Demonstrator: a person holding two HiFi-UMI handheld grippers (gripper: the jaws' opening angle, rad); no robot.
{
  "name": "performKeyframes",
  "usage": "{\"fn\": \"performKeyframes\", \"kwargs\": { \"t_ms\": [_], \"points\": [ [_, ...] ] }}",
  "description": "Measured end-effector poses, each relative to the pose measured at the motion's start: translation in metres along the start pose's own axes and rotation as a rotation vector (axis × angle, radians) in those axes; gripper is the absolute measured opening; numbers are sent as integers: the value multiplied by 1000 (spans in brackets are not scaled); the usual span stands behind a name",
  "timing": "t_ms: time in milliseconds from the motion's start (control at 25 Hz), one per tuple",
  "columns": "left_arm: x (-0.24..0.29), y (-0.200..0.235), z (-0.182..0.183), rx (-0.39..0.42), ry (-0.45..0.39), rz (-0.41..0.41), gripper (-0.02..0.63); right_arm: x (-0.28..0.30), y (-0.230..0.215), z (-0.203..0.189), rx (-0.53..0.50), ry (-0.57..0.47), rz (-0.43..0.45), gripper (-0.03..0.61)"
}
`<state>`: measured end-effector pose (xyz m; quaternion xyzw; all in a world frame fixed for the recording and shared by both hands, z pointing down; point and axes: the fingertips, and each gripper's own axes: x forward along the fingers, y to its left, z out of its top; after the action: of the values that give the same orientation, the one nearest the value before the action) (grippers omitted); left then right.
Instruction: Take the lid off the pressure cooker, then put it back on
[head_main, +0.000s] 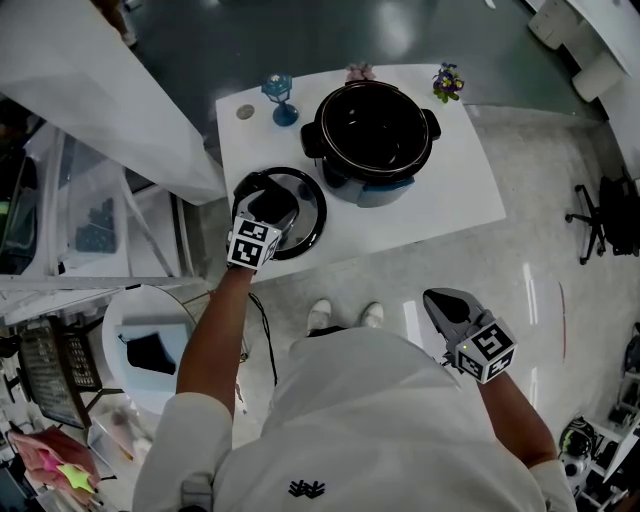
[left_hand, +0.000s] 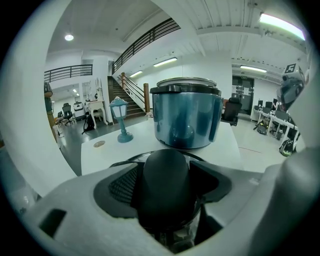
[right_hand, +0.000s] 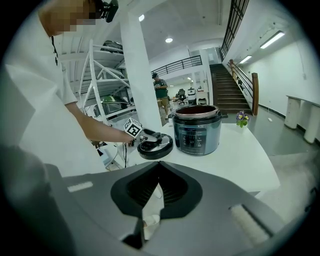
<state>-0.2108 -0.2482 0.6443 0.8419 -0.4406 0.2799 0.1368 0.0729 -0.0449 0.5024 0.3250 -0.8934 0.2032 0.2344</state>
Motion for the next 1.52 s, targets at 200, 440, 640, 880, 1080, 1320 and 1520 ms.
{"fn": "performKeyframes", "kwargs": {
  "t_ms": [200, 440, 640, 880, 1080, 1320, 1520],
  "points": [
    [-12, -6, 14, 9, -36, 4, 331, 1, 0, 2, -2, -8, 8, 12],
    [-39, -8, 19, -11, -70, 41, 331, 5, 2, 5, -13, -19, 40, 12],
    [-71, -11, 11, -38, -83, 81, 331, 12, 5, 7, -30, -15, 83, 12],
    [-107, -15, -4, -76, -87, 135, 331, 24, 13, 11, -55, -14, 147, 12],
    [-124, -17, -13, -94, -87, 164, 331, 34, 21, 12, -76, -8, 191, 12],
    [-131, -12, -17, -100, -88, 184, 331, 41, 25, 15, -89, -9, 210, 12],
    [-126, -12, -12, -88, -90, 168, 331, 40, 21, 13, -81, -6, 194, 12]
  ]
}}
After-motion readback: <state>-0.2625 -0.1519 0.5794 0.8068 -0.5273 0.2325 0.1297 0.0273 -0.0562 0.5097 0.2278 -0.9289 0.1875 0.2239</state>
